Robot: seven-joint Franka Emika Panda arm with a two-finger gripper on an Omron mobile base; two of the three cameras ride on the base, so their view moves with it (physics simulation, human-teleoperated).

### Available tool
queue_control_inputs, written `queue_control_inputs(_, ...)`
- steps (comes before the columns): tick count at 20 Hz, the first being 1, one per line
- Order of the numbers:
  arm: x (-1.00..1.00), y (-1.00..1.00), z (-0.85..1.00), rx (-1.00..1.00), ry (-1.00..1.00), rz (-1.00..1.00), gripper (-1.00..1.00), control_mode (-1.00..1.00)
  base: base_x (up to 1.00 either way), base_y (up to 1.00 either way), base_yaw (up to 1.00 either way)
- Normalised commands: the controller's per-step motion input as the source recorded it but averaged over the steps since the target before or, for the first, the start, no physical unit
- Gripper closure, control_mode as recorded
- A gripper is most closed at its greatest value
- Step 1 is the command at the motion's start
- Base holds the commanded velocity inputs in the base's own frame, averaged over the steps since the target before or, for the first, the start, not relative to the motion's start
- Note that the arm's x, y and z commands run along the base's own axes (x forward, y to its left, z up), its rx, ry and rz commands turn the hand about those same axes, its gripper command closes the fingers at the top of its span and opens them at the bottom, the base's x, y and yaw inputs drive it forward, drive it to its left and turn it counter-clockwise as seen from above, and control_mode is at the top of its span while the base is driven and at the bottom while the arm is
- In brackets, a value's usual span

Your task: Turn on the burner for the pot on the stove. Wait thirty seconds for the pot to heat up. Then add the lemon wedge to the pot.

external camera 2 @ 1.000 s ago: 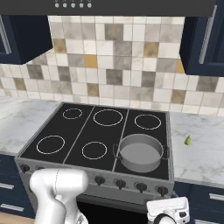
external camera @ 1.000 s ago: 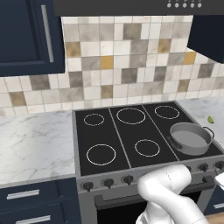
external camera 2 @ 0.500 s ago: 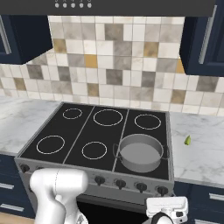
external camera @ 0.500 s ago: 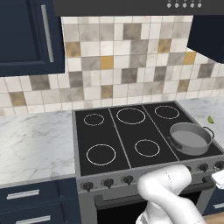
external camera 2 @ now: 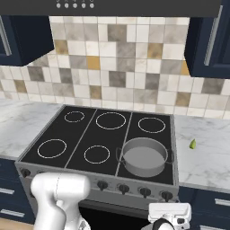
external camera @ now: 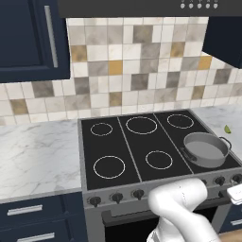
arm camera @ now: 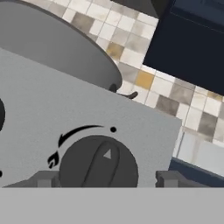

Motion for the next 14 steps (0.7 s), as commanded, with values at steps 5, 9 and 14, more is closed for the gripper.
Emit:
queue_control_inputs(5,0.27,0.28,0.00,-0.07,-0.02,-0.12,1.00,-1.00,0.00,0.00,0.00)
queue_control_inputs(9,0.33,0.00,0.00,0.00,0.00,0.02,1.00,-1.00,0.00,0.00,0.00)
queue_control_inputs(14,0.03,-0.04,0.00,-0.07,-0.08,0.36,1.00,-1.00,0.00,0.00,0.00)
